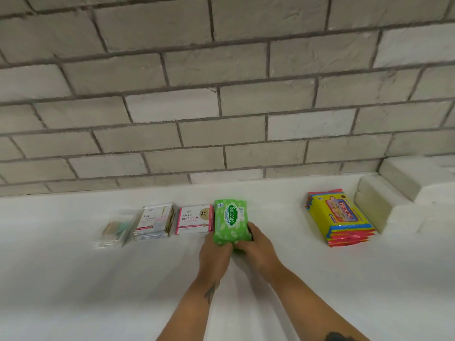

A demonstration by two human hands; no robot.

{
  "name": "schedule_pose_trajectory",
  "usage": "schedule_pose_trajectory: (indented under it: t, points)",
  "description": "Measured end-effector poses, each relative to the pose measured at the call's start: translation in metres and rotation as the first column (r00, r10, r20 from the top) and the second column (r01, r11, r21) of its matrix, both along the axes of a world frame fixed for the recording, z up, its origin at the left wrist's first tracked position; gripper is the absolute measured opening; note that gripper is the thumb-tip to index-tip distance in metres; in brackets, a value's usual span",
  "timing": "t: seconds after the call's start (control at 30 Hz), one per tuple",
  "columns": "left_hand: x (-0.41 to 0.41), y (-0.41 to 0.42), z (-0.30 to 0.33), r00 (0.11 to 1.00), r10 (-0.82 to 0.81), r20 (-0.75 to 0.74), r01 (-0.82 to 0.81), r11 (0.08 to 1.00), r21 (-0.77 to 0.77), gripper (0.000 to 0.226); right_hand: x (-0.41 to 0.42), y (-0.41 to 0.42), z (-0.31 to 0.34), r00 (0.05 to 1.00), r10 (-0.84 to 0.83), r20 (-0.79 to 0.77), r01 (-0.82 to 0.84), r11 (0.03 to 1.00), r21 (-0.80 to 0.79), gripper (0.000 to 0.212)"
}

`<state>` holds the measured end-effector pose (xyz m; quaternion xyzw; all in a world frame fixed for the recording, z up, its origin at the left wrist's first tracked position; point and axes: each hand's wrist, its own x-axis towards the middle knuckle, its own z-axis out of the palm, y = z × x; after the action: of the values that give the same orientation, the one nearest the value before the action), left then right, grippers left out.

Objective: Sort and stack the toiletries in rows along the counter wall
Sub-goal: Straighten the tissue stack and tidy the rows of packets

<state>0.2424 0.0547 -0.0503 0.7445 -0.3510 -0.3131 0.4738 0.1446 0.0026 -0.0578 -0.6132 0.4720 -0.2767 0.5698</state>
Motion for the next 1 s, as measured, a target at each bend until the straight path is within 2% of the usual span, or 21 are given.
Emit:
schedule_pose_trajectory:
  t: [0.17, 0.27, 0.4, 0.53, 0.57, 0.67, 0.77, 0.87, 0.93, 1.0]
  points:
    - [-0.003, 0.007, -0.004, 0.999, -0.048, -0.023, 0.049, 0.997, 0.059, 0.036, -0.014, 0.006, -0.001, 0.996, 0.023, -0.084, -0.027, 0.999, -0.046, 0.040]
    - [-0.013, 0.016, -0.004, 0.996, -0.084, 0.005, 0.084, 0.993, 0.083, 0.040, -0.028, 0.013, -0.004, 0.987, 0.039, -0.156, -0.056, 0.993, -0.105, 0.047]
    - [-0.031, 0.025, -0.005, 0.991, -0.129, 0.022, 0.127, 0.987, 0.099, 0.045, -0.051, 0.020, -0.011, 0.987, 0.010, -0.161, -0.033, 0.989, -0.143, 0.044]
    - [-0.050, 0.029, -0.006, 0.990, -0.137, -0.018, 0.138, 0.981, 0.137, 0.034, -0.075, 0.025, -0.014, 0.988, -0.012, -0.155, -0.014, 0.986, -0.165, 0.045]
    - [-0.054, 0.029, -0.007, 0.991, -0.132, -0.020, 0.134, 0.982, 0.137, 0.040, -0.080, 0.026, -0.014, 0.988, -0.018, -0.150, -0.007, 0.986, -0.168, 0.048]
    - [-0.068, 0.028, -0.007, 0.987, -0.160, -0.016, 0.161, 0.977, 0.139, 0.079, -0.098, 0.026, -0.016, 0.988, -0.046, -0.145, 0.019, 0.983, -0.182, 0.056]
    - [-0.081, 0.027, -0.004, 0.969, -0.241, 0.054, 0.230, 0.960, 0.158, 0.087, -0.114, 0.025, -0.016, 0.980, -0.066, -0.187, 0.023, 0.974, -0.224, 0.070]
    - [-0.087, 0.023, -0.005, 0.922, -0.309, 0.234, 0.279, 0.948, 0.152, 0.094, -0.125, 0.022, -0.017, 0.933, -0.054, -0.356, -0.079, 0.934, -0.347, 0.087]
    - [-0.088, 0.020, -0.006, 0.859, -0.375, 0.348, 0.320, 0.925, 0.207, 0.104, -0.128, 0.021, -0.016, 0.888, -0.015, -0.459, -0.204, 0.882, -0.425, 0.085]
    - [-0.088, 0.017, -0.009, 0.803, -0.434, 0.409, 0.362, 0.900, 0.243, 0.098, -0.129, 0.020, -0.014, 0.843, 0.015, -0.538, -0.305, 0.837, -0.454, 0.077]
